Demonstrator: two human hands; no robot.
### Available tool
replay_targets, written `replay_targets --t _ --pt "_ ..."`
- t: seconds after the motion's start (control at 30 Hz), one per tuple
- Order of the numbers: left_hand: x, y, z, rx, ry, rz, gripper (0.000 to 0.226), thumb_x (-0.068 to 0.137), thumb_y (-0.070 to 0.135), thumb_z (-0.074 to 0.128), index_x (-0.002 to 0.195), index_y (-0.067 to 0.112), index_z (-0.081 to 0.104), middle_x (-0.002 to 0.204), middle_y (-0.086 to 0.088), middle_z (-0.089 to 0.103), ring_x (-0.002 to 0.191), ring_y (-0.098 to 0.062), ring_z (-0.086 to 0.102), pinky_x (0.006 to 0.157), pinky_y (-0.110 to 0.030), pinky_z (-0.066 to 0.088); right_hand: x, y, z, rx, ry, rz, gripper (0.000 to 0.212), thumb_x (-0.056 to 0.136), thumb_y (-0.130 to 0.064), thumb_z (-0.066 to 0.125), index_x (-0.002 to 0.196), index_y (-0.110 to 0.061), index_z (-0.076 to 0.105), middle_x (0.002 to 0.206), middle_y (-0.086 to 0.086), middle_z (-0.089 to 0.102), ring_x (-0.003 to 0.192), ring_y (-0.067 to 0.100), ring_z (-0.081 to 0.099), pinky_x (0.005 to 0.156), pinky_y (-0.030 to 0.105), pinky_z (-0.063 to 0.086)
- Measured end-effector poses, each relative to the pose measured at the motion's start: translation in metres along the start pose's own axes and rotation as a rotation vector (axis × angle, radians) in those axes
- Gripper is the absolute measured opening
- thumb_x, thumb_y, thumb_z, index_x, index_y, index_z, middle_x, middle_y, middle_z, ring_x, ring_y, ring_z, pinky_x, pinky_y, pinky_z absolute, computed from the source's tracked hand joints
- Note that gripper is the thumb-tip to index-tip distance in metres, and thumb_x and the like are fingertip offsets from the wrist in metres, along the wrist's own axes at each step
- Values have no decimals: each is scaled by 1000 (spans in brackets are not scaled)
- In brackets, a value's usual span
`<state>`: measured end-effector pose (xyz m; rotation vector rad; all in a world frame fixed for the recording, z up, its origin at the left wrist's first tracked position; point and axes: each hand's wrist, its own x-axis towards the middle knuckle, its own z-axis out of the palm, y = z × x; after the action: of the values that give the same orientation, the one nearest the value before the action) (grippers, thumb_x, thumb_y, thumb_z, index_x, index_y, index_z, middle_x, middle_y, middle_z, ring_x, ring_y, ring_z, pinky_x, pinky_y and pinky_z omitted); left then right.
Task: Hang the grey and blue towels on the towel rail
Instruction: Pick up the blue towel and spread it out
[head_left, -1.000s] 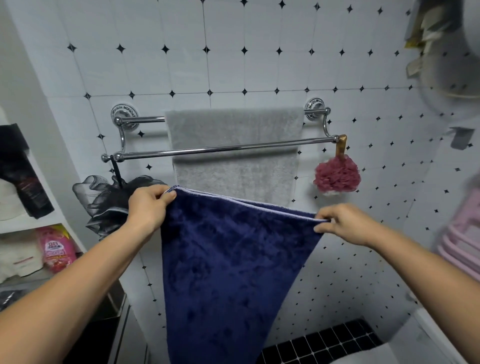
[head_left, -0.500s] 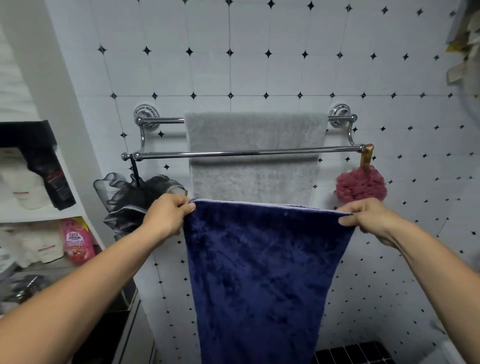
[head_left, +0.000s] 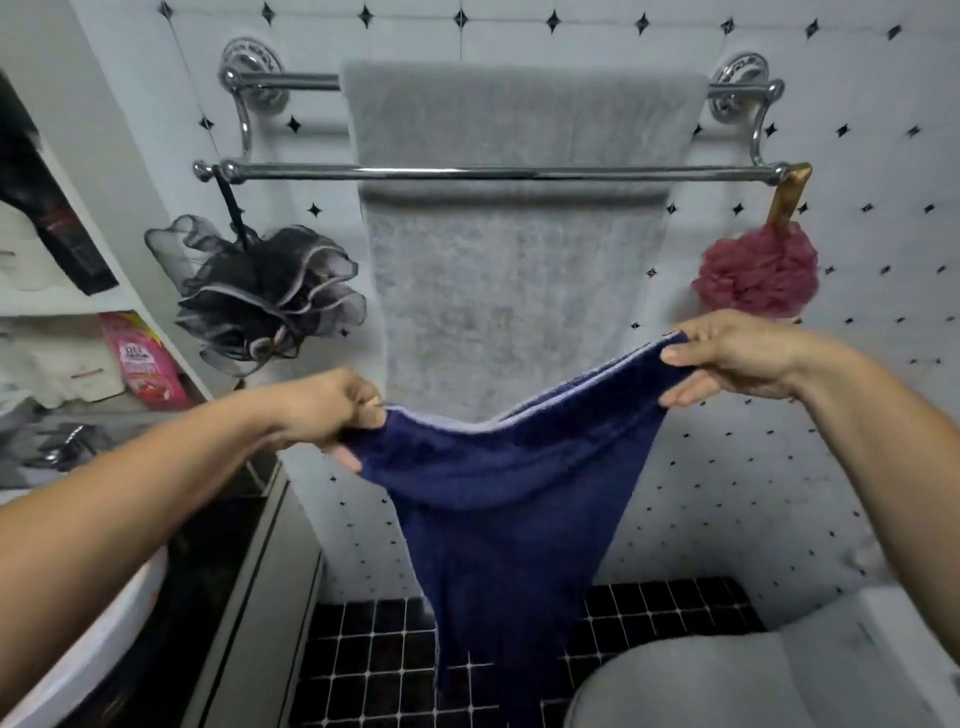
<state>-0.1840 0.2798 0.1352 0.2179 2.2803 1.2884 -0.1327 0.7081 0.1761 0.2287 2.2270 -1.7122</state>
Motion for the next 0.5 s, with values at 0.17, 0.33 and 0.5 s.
replay_targets --t 0.17,0.33,0.5 --pt "14 29 8 -446 622 176 36 101 9 46 66 17 39 75 -2 43 73 -14 49 49 -24 59 27 6 29 125 398 -180 27 96 -8 55 119 6 55 123 24 61 62 23 74 55 27 60" --pt "20 19 -5 -423 719 183 35 100 11 44 67 19 38 74 -3 41 72 -15 48 54 -22 58 8 -8 24 164 15 -281 23 84 -16 68 102 -3 69 103 17 73 72 29 75 57 25 60" --pt "24 4 -6 -329 750 148 34 100 12 47 67 17 39 73 -4 43 71 -17 47 65 -32 59 8 -1 27 24 27 -196 31 86 -11 65 113 4 65 112 19 68 65 28 74 57 28 61"
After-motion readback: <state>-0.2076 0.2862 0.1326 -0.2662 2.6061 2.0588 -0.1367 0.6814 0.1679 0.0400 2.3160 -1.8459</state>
